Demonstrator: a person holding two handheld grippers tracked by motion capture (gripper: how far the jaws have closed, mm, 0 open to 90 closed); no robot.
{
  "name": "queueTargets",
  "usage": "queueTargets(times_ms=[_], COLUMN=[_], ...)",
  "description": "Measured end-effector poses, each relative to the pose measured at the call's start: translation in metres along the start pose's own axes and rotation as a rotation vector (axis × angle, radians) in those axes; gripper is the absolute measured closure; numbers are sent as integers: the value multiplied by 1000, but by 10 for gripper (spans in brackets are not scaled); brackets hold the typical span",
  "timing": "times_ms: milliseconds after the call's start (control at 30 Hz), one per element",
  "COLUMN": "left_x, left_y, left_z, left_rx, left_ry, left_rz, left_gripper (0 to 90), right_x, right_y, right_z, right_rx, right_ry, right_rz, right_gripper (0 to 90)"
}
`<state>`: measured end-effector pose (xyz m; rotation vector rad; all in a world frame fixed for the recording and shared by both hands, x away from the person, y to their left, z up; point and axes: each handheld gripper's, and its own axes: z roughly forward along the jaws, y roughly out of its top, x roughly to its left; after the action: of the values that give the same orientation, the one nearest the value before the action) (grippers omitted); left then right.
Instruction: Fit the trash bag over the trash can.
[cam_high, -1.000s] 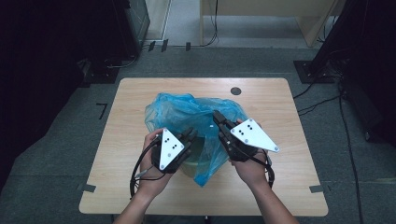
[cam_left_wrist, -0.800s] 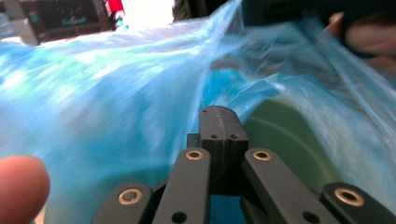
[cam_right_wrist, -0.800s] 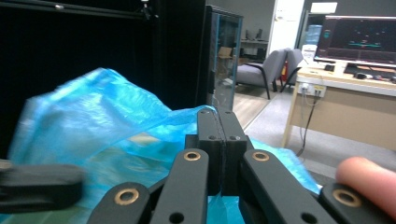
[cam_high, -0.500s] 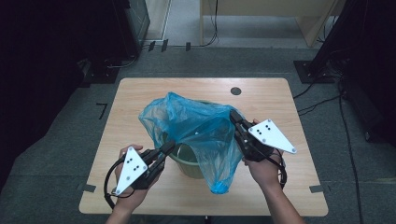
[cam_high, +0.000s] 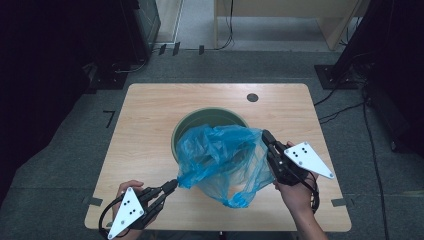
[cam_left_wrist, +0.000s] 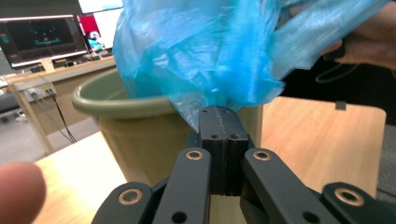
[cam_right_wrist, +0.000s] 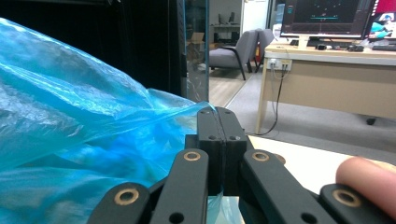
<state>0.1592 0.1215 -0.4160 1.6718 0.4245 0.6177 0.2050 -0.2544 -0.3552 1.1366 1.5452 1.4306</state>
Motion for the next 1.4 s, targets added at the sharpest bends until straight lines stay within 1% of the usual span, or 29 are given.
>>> queueTargets(times_ms=[67, 100, 167, 233, 300, 333, 400, 467, 533, 567, 600, 633, 667, 733, 767, 800, 867, 933, 967, 1000, 1067, 1133, 1167, 1200, 1233, 1267, 1333, 1367, 1400], left_x=[2, 4, 10, 19, 29, 35, 46, 56, 63, 65, 66, 67, 67, 65, 64, 63, 61, 61, 62, 62, 63, 63, 63, 61, 59, 57, 51, 48, 45], left_y=[-8, -13, -22, -28, -32, -34, -38, -41, -42, -43, -45, -46, -48, -52, -54, -54, -53, -51, -51, -52, -56, -58, -58, -55, -51, -46, -33, -27, -21], left_z=[1, 2, 4, 6, 8, 10, 13, 16, 21, 24, 26, 28, 30, 33, 32, 30, 23, 13, 9, 6, -1, -8, -11, -14, -16, -17, -19, -19, -19], left_rx=[45, 62, 88, 108, 121, 137, 159, 160, 168, 163, 154, 153, 166, 183, 184, 180, 145, 106, 97, 102, 114, 104, 86, 69, 47, 19, -46, -75, -108], left_ry=[26, 41, 71, 121, 172, 206, 261, 285, 318, 328, 331, 329, 336, 329, 325, 318, 286, 236, 205, 188, 165, 162, 159, 158, 166, 162, 135, 122, 120], left_rz=[17, 18, -3, -25, -59, -71, -106, -170, -211, -235, -271, -301, -311, -302, -297, -289, -265, -240, -237, -228, -226, -232, -239, -236, -227, -219, -217, -207, -198], left_gripper=[900, 900, 900, 900, 900, 900, 900, 900, 900, 900, 900, 900, 815, 645, 581, 529, 452, 412, 389, 373, 350, 346, 346, 344, 342, 342, 343, 346, 361], right_x=[-2, -4, -7, -10, -12, -12, -14, -14, -10, -8, -6, -4, -3, -2, -2, -2, -1, -1, -1, -1, -1, -2, -2, -2, -2, -2, -2, -2, -2], right_y=[-3, -5, -9, -15, -20, -22, -25, -26, -25, -23, -22, -20, -19, -19, -20, -21, -22, -22, -22, -22, -21, -22, -22, -22, -22, -23, -23, -24, -24], right_z=[-3, -3, -1, 2, 6, 10, 15, 20, 24, 26, 28, 29, 31, 35, 36, 37, 37, 35, 34, 33, 32, 32, 32, 31, 31, 30, 30, 30, 30], right_rx=[7, 12, 24, 35, 47, 54, 58, 60, 53, 48, 44, 43, 45, 55, 60, 64, 67, 59, 55, 52, 47, 49, 49, 48, 49, 48, 48, 51, 51], right_ry=[-10, -14, -24, -40, -43, -45, -36, -19, -2, 4, 7, 7, 10, 10, 13, 14, 18, 21, 20, 21, 18, 17, 16, 15, 16, 15, 15, 16, 15], right_rz=[-10, -12, -11, -18, -17, -19, -3, 23, 19, 11, 4, -1, -5, -10, -7, -6, -5, -3, -4, -1, -1, -1, -3, -4, -4, -4, -7, -4, -4], right_gripper=[900, 900, 900, 900, 900, 900, 900, 900, 900, 900, 900, 900, 900, 900, 900, 899, 899, 899, 899, 899, 899, 899, 899, 899, 899, 899, 899, 899, 899])
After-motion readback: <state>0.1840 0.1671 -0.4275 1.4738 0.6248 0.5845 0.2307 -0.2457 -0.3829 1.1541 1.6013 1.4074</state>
